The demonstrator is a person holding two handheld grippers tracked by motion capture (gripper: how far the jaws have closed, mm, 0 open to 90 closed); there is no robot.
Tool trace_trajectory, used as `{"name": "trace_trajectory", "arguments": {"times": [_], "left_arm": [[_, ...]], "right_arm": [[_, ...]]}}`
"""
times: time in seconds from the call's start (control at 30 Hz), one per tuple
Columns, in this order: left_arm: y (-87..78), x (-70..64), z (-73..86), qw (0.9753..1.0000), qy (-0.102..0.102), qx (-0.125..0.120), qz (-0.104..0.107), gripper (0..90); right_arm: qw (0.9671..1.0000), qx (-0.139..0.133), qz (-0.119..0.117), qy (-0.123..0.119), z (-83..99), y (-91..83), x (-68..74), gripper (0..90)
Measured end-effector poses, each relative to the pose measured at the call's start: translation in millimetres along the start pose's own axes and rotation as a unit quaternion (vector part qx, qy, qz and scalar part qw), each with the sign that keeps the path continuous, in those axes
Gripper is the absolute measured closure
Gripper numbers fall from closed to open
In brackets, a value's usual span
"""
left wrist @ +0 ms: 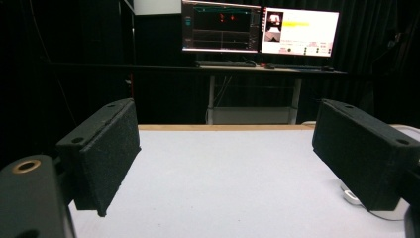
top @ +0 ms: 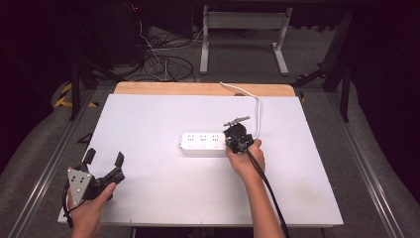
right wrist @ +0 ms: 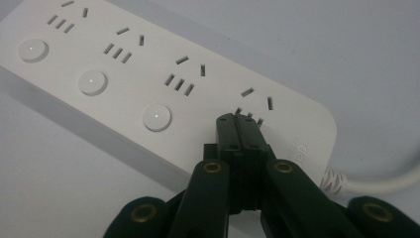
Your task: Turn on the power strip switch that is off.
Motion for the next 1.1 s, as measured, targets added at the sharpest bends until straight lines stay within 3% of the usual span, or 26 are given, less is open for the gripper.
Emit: {"name": "trace_trajectory", "arguments": {"times": [0.97, 1.1], "left_arm": [[0.0, -6.5, 0.8, 1.0, 0.001, 0.002, 0.007, 11.9], [0.7, -7.1, 1.8, 1.0, 0.0, 0.003, 0.008, 11.9]], "right_arm": [[0.9998, -0.017, 0.01, -0.006, 3.1, -2.1, 1.2, 90.0], [0.9976, -0.066, -0.02, 0.006, 0.6, -5.9, -1.5, 90.0]]}}
Point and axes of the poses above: each handheld gripper's, and its own axes: y roughly forward along the jaws, z roughly out of its underside, x roughly to its left, the point moved 10 cm from there along y, roughly forward along the jaws, and after that the axes turned 8 degrees about y, right-handed, at the moved point
